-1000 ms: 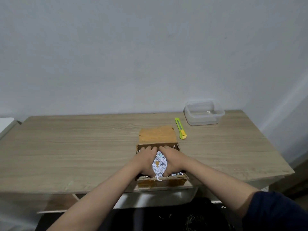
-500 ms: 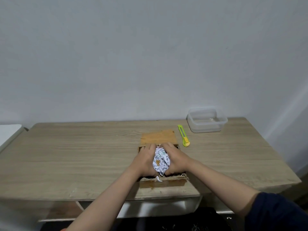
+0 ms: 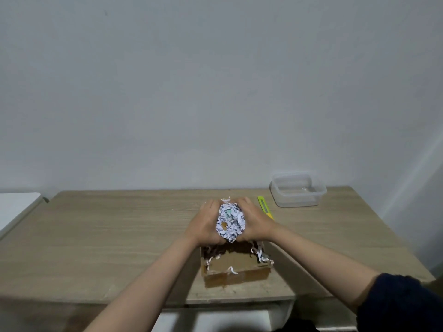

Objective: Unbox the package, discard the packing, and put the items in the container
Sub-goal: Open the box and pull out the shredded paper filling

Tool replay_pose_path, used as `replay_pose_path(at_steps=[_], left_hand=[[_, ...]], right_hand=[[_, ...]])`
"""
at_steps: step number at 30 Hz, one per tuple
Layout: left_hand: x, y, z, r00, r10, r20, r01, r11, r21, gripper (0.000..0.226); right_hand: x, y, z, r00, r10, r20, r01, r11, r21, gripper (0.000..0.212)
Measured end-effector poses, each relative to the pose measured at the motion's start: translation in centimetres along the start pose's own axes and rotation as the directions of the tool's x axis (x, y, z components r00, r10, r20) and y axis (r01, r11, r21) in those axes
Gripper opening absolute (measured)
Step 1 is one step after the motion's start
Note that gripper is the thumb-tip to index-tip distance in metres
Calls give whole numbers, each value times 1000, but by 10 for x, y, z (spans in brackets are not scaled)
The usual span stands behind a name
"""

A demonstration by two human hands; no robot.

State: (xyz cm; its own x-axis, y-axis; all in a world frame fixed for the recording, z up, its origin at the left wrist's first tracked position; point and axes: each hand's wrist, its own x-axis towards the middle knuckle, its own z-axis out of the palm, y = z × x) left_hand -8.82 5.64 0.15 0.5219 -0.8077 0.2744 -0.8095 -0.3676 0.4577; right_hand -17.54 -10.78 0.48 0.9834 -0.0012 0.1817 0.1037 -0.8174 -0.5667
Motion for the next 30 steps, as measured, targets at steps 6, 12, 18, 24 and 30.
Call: replay_pose_path(at_steps=[6,12,18,24,30], left_hand=[[29,23,-25,999,45,-16,-45,999,11,82],[65,65,-28,995,97,2,-97,994,53,84],[104,119,2,993,110,50,-113,992,53,82],[134,166,65,989,99,106,-103,994,32,81],[140,187,139,976,25,218,-28,1000,13,77]], right_hand=[[4,-4,-43,999,10,-45,-12,999,-40,91],[-11,9,-93,997,17,-82,-21,998,-54,96],[-46,50,-143,992,85,-97,-93,993,-73,94],[-95,110,-168,983,166,-78,-170,985,-38,92],[-139,170,-159,974,227,5,-227,971,70,93]])
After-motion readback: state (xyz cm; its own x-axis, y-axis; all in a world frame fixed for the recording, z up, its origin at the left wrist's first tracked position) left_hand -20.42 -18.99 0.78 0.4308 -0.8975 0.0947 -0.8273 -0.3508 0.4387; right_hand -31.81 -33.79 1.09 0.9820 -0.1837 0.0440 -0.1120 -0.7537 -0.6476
